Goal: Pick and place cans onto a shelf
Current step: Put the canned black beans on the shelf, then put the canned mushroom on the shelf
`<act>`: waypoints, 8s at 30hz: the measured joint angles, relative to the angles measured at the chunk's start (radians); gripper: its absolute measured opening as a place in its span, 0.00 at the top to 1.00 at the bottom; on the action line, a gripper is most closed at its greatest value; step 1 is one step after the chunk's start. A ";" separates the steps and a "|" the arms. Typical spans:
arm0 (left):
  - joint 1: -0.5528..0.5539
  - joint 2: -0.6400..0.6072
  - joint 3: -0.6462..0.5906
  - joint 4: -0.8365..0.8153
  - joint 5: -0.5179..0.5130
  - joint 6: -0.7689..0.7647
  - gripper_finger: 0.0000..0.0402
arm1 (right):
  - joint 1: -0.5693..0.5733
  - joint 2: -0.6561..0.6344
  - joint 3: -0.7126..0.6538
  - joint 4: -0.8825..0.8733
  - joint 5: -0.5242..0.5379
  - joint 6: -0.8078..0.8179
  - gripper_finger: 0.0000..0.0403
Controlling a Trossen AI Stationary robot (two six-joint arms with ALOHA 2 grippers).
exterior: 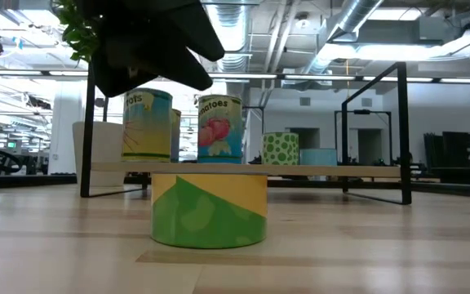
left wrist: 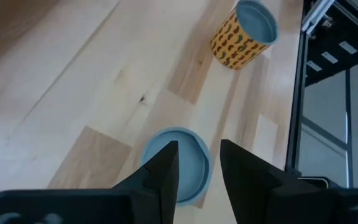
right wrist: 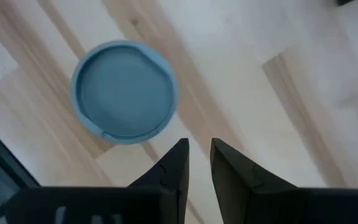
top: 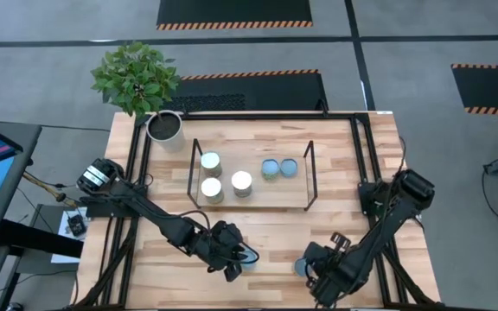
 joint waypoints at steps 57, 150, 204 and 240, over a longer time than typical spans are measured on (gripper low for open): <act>0.007 -0.001 -0.001 -0.010 0.090 0.053 0.74 | -0.365 0.106 0.140 0.154 -0.137 -0.565 0.98; -0.214 -0.230 0.000 -0.443 -0.231 -0.104 0.74 | -0.929 0.102 0.227 0.059 -0.211 -1.080 0.92; -0.062 0.161 0.077 -0.204 0.162 0.016 0.74 | -0.135 0.101 0.503 -0.374 0.055 -0.216 0.78; -0.287 0.217 0.649 -1.268 -0.015 -0.034 0.74 | -0.039 0.106 0.333 -0.016 0.335 -0.512 0.78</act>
